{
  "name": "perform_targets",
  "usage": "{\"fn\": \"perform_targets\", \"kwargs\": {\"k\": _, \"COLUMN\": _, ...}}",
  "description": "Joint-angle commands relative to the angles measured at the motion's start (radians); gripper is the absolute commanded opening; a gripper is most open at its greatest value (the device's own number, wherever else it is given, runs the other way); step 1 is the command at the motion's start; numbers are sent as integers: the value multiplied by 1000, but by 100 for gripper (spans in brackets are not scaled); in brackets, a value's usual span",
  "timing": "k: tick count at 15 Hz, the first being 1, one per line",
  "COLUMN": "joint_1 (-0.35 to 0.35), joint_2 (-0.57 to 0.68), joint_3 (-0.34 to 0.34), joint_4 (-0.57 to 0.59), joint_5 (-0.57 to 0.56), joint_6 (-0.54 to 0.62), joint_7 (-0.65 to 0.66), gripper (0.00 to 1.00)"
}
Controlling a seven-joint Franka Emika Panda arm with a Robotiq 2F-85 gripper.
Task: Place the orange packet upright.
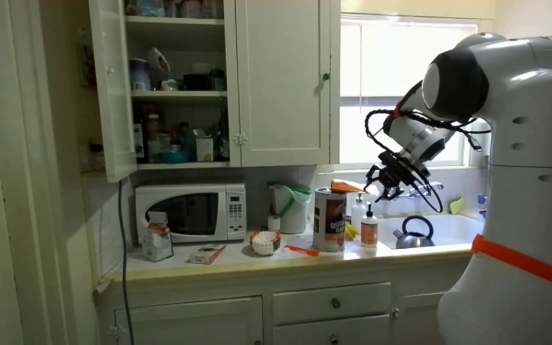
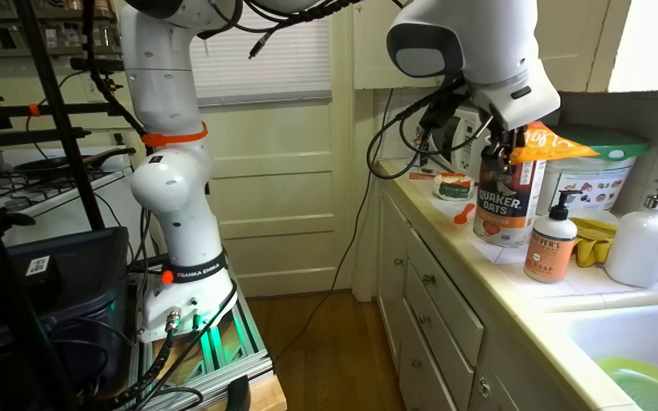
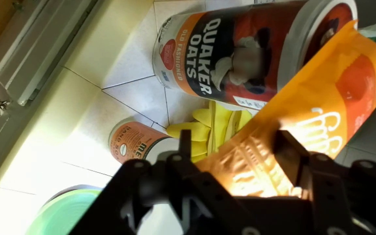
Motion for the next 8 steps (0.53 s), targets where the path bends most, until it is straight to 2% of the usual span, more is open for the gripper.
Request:
{"fn": "perform_targets", "kwargs": {"k": 1, "joint_1": -30, "joint_2": 7, "joint_3": 14, "joint_4": 24, "joint_5": 55, "joint_6": 13, "joint_7": 10, "gripper": 35}}
{"fn": "perform_targets", "kwargs": {"k": 5, "joint_1": -37, "joint_2": -12, "joint_3": 17, "joint_4": 31, "joint_5": 75, "joint_6": 18, "joint_7": -5, "gripper": 5}}
{"fn": "perform_targets", "kwargs": {"k": 6, "joint_1": -35, "joint_2": -18, "joint_3": 19, "joint_4": 36, "joint_5": 71, "joint_6": 21, "joint_7": -8, "gripper": 0}}
{"fn": "perform_targets", "kwargs": {"k": 8, "joint_1": -31, "joint_2": -41, "joint_3": 25, "joint_4": 45, "joint_5": 53, "joint_6": 37, "joint_7": -4, "gripper": 0}}
